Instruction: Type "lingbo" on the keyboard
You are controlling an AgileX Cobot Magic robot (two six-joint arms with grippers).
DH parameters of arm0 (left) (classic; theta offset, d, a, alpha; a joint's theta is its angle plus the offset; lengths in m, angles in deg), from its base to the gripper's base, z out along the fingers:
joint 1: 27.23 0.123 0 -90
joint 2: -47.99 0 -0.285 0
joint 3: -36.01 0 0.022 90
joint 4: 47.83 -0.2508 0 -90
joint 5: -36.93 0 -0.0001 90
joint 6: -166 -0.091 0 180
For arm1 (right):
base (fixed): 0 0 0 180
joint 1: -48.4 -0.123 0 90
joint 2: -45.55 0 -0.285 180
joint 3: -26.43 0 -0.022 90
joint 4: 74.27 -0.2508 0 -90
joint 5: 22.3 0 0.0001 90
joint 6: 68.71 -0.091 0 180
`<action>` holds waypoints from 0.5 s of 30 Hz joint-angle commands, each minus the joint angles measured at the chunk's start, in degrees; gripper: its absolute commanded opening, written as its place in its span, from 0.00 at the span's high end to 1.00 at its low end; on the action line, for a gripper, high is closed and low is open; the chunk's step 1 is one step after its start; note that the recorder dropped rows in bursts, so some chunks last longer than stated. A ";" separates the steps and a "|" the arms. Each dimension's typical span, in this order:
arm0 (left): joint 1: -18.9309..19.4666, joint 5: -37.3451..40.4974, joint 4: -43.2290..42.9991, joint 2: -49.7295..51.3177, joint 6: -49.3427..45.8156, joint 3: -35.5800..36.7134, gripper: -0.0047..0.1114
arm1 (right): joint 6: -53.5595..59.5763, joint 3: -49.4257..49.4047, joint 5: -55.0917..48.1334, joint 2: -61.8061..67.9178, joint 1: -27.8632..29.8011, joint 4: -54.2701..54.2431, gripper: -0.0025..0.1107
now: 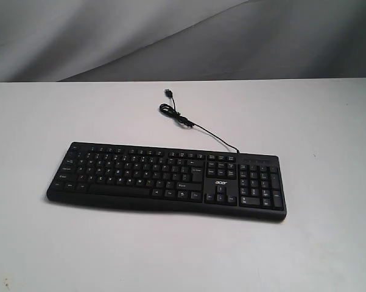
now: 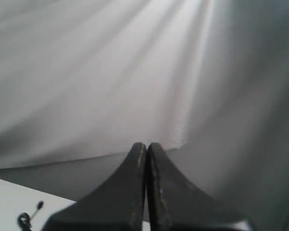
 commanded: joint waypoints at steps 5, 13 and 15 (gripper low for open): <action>-0.38 -0.56 -0.01 -0.28 0.12 0.28 0.96 | -9.60 -21.31 1.40 -18.94 11.86 0.68 0.98; -0.38 -0.56 -0.01 -0.28 0.12 0.28 0.96 | -19.38 -32.48 1.66 -20.38 11.86 4.94 0.98; -0.38 -0.56 -0.01 -0.28 0.12 0.28 0.96 | -19.38 -34.38 1.66 -20.38 11.86 7.45 0.98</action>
